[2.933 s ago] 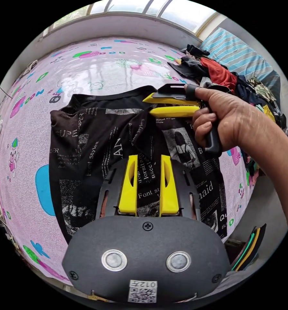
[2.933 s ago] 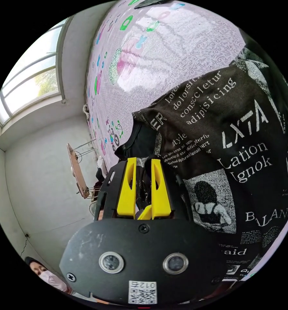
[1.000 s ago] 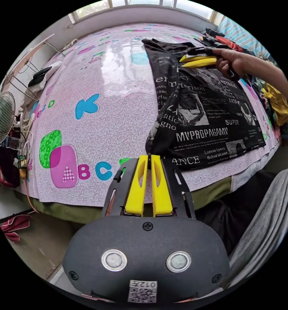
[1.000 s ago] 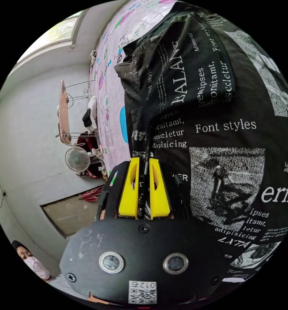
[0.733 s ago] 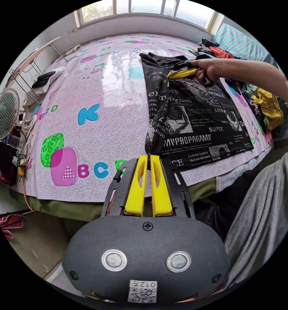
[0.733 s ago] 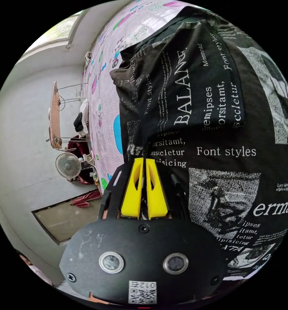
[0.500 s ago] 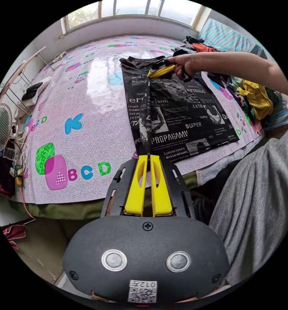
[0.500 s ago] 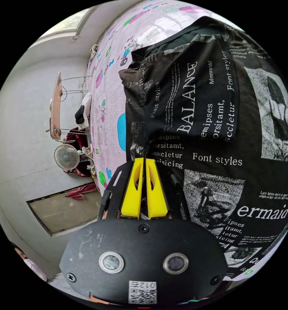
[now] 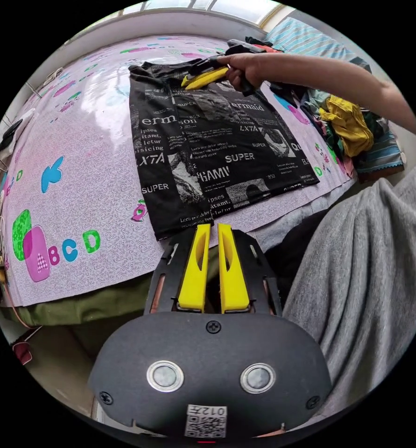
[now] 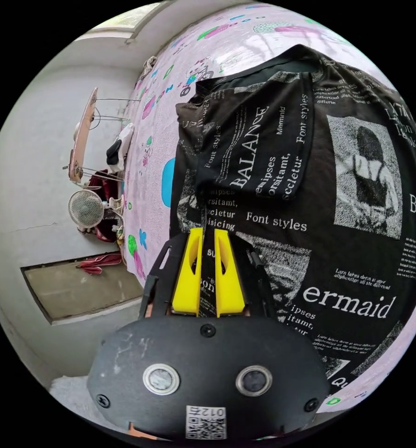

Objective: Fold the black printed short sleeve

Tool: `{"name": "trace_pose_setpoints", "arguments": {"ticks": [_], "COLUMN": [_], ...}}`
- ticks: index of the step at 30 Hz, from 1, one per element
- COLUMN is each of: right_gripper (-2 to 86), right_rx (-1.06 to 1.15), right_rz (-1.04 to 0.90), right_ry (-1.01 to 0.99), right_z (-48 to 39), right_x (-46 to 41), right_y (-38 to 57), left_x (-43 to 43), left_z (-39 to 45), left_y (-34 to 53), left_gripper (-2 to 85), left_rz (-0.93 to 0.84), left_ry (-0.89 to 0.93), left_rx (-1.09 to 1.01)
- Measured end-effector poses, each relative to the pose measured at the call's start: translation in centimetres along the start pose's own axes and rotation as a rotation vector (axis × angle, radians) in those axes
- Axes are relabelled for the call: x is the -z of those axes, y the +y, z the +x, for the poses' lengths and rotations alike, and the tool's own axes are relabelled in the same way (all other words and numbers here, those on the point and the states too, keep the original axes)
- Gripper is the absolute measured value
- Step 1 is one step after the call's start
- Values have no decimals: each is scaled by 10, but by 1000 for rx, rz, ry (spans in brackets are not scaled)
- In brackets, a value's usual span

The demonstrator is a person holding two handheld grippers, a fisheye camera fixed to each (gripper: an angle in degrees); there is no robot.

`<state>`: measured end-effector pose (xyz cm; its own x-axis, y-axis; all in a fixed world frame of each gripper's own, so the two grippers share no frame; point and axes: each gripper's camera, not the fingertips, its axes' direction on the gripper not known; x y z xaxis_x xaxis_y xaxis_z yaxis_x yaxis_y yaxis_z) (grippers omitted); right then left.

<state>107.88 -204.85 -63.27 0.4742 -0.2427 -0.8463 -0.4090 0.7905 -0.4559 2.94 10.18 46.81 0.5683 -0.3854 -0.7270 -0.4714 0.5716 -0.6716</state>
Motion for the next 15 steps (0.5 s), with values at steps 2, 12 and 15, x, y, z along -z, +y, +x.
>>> {"name": "trace_pose_setpoints", "arguments": {"ticks": [2, 12, 15], "right_gripper": [37, 4, -5], "right_rx": [103, 325, 320], "right_rz": [-110, -321, -328], "right_ry": [-32, 138, 125], "right_z": [-5, 20, 47], "right_x": [-27, -138, -140], "right_y": [41, 165, 173], "left_x": [7, -13, -5], "left_z": [-15, -34, -34], "left_y": [-3, -44, -40], "left_gripper": [6, 7, 6], "left_rz": [20, -165, -156], "left_ry": [-27, -115, -114], "left_rx": [68, 88, 95]}}
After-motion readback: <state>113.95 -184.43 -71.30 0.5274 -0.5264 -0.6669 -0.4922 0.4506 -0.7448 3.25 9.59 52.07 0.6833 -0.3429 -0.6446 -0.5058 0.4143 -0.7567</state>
